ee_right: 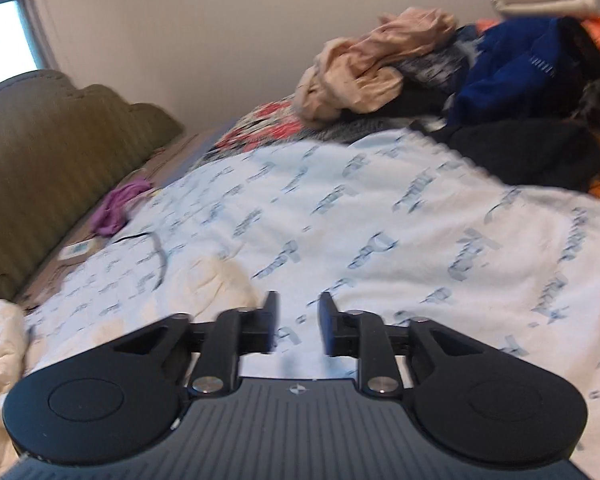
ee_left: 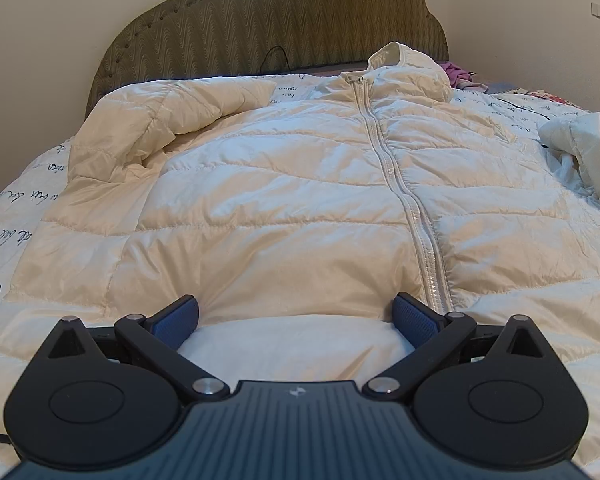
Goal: Fold small clothes
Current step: 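Move the right gripper to a jacket sleeve cuff and close on it, then lift the sleeve with the right gripper, lay it across the jacket body, open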
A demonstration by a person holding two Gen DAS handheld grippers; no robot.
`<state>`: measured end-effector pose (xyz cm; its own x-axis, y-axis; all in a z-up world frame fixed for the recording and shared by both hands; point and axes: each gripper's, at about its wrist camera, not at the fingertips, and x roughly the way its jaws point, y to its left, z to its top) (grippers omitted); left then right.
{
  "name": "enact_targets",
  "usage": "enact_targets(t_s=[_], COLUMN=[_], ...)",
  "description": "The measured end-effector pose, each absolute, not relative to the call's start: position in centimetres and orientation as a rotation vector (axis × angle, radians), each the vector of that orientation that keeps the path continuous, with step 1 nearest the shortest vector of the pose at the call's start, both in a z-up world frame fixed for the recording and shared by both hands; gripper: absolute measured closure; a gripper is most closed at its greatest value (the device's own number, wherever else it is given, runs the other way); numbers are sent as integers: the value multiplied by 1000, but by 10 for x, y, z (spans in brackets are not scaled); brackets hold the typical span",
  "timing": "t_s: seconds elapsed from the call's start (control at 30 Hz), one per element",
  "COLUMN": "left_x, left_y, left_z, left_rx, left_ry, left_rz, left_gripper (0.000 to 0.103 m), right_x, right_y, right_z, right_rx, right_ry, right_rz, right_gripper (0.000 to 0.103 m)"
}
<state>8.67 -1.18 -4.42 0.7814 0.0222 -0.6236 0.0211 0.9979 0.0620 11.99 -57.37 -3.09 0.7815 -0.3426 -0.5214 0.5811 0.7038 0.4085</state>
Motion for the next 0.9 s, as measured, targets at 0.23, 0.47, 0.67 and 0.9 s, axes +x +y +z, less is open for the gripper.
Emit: enact_targets(t_s=[0.23, 0.47, 0.67, 0.9], left_x=[87, 87, 87, 86], left_y=[-11, -12, -12, -12], left_z=[-44, -44, -44, -44], left_rx=[66, 68, 68, 67], left_ry=[673, 672, 672, 670], left_rz=[0, 1, 1, -4], left_gripper=[0, 0, 0, 0], right_x=[172, 205, 203, 120], right_y=[-582, -589, -613, -681], right_z=[-63, -90, -95, -21], right_rx=[926, 1113, 1209, 966], right_ry=[472, 315, 289, 160], right_rz=[-352, -372, -351, -596], right_gripper=[27, 33, 92, 91])
